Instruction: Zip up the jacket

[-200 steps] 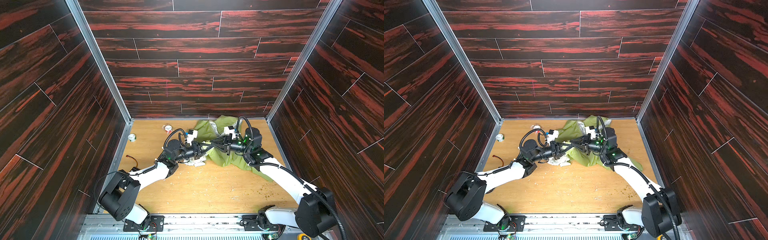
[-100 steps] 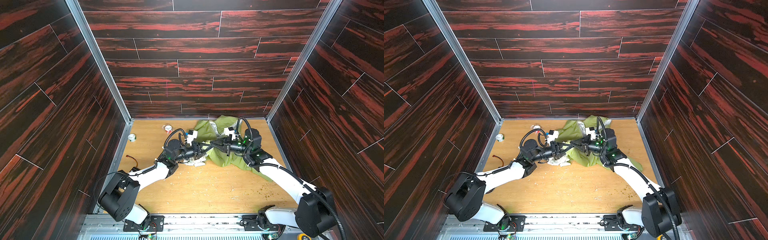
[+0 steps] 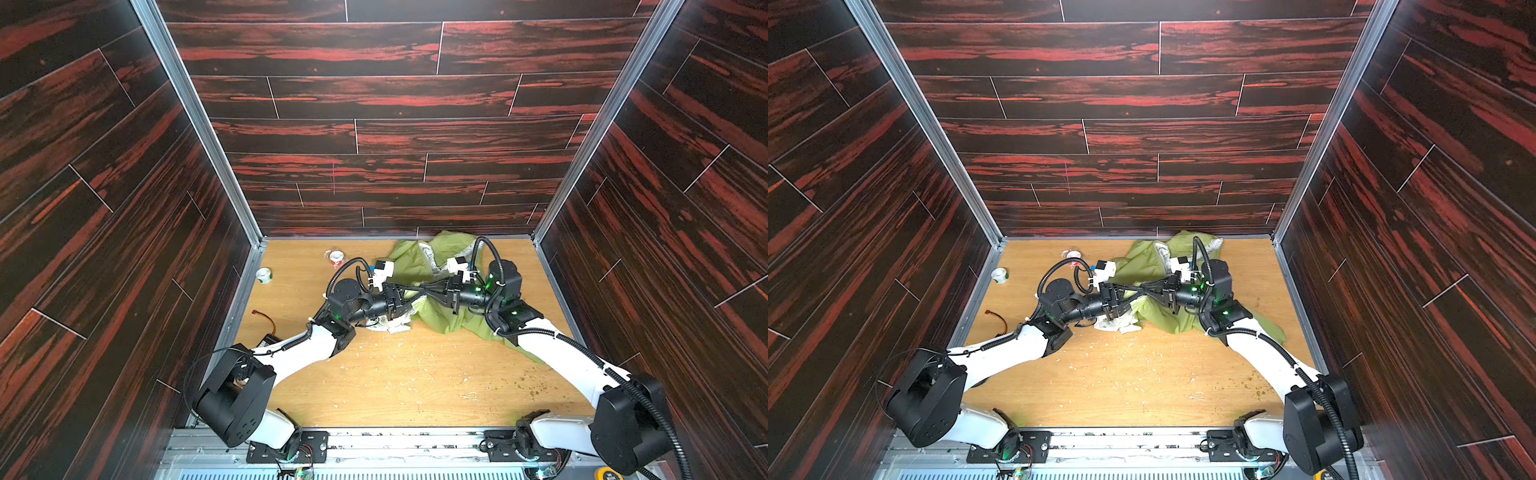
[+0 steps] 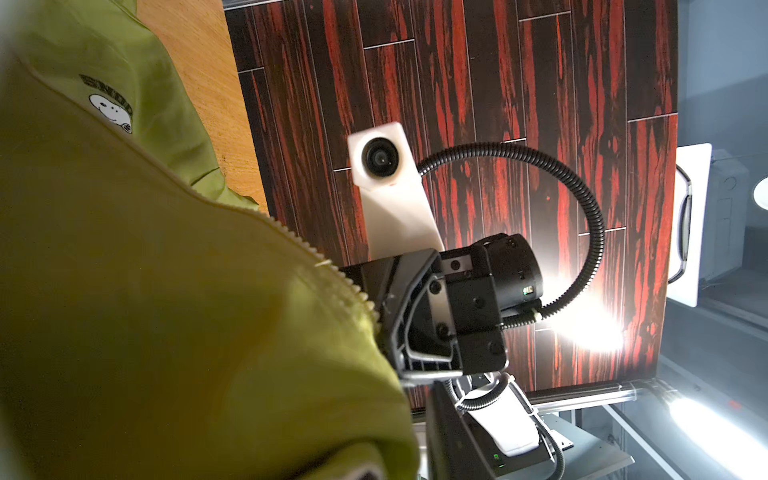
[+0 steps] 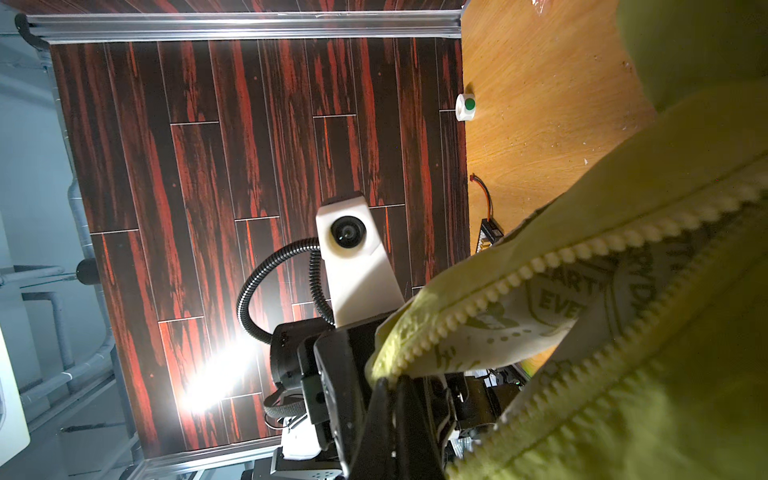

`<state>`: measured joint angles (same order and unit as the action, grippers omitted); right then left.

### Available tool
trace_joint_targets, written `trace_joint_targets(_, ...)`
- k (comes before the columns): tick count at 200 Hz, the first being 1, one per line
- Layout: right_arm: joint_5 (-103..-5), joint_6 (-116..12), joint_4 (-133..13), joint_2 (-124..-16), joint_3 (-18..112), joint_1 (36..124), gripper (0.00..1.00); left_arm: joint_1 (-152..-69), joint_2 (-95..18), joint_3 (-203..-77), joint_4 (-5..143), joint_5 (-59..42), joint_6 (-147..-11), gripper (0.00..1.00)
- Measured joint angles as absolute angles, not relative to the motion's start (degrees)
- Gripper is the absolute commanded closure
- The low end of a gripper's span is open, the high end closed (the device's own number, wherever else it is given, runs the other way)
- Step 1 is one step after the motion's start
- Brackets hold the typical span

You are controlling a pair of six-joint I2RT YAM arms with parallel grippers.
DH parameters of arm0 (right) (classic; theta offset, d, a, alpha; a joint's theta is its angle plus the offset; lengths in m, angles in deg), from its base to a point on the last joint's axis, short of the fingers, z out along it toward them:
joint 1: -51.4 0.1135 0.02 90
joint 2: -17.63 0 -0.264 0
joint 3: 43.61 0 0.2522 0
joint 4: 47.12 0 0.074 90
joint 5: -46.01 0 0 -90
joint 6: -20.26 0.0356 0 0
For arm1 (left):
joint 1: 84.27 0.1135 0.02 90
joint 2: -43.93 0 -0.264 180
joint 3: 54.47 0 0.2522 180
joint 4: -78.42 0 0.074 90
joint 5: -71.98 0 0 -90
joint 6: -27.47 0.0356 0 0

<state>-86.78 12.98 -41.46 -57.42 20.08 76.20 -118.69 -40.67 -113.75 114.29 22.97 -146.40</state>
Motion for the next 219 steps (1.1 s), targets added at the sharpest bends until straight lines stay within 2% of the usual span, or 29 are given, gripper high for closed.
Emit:
trace_joint_targets(24, -86.6, 13.0, -41.4, -57.4, 19.9, 76.2, 1.0, -118.7, -40.3, -113.3, 114.4, 22.8, -146.9, 0.72)
trace_joint_targets(60, -86.5, 13.2, -41.3, -57.3, 19.8, 76.3, 1.0, -118.7, -39.3, -112.5, 114.3, 22.1, -147.4, 0.89)
trace_joint_targets(97, -86.4, 13.2, -41.3, -57.1, 19.7, 76.4, 1.0, -118.7, -39.2, -112.2, 114.4, 21.8, -147.5, 1.0)
trace_joint_targets(106, -86.4, 13.2, -41.3, -57.1, 19.7, 76.4, 1.0, -118.7, -39.2, -112.2, 114.4, 21.8, -147.5, 1.0)
trace_joint_targets(124, -86.2, 13.3, -41.4, -56.6, 19.5, 76.4, 0.92, -118.7, -39.1, -112.1, 114.5, 21.7, -147.5, 1.0)
trace_joint_targets(190, -85.9, 14.1, -41.4, -53.2, 17.9, 76.5, 0.76, -118.7, -38.8, -111.3, 115.4, 20.9, -147.4, 1.0)
trace_joint_targets(219, -85.9, 14.1, -41.4, -52.6, 17.5, 76.5, 0.74, -118.7, -38.8, -111.3, 115.4, 20.8, -147.4, 1.0)
